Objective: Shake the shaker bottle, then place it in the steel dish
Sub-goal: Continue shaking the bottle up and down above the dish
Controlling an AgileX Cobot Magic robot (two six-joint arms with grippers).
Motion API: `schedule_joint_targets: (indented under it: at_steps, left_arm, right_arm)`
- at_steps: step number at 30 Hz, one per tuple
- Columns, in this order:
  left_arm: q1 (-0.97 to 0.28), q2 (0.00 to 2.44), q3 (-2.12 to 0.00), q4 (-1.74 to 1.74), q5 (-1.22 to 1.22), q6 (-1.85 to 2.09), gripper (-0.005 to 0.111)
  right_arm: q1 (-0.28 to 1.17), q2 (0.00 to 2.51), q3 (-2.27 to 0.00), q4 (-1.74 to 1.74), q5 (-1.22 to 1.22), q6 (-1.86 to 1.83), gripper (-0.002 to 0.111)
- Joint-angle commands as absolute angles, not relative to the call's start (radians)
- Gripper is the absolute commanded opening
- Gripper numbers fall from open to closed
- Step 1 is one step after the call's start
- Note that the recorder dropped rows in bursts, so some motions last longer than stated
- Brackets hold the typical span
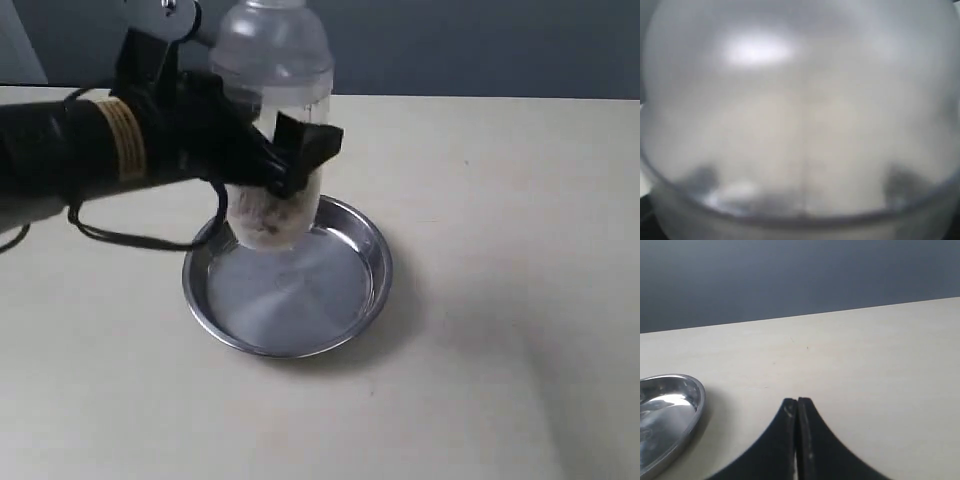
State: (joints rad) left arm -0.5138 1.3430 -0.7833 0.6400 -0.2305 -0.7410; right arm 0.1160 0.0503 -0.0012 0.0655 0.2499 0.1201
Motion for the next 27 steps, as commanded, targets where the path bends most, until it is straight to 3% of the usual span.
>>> schedule_joint_targets:
  at_steps: [1, 4, 7, 11, 17, 23, 27]
  left_arm:
    - [-0.546, 1.232, -0.906, 0.66, -0.21, -0.722, 0.0]
    - [-0.528, 1.36, -0.775, 0.656, -0.094, -0.722, 0.0]
    - [-0.509, 1.421, -0.71, 0.607, -0.268, -0.729, 0.0]
    - [-0.511, 1.319, -0.811, 0.607, -0.511, -0.755, 0.0]
    - [-0.513, 1.415, -0.764, 0.598, -0.229, -0.671, 0.0]
    - [-0.549, 1.334, -0.847, 0.575, -0.479, -0.672, 0.0]
    - [-0.581, 1.305, -0.883, 0.604, -0.249, -0.625, 0.0]
  right_arm:
    - [0.119, 0.054, 0.0, 0.062, 0.236, 0.117, -0.001]
    - [0.119, 0.054, 0.0, 0.062, 0.236, 0.117, -0.001]
    - [0.119, 0.054, 0.0, 0.062, 0.236, 0.117, -0.001]
    - [0.119, 0.054, 0.0, 0.062, 0.236, 0.117, -0.001]
    - [0.119, 0.054, 0.0, 0.062, 0.236, 0.117, -0.001]
    - [0.119, 0.054, 0.0, 0.062, 0.238, 0.117, -0.001]
    - [0.119, 0.054, 0.0, 0.062, 0.236, 0.117, -0.001]
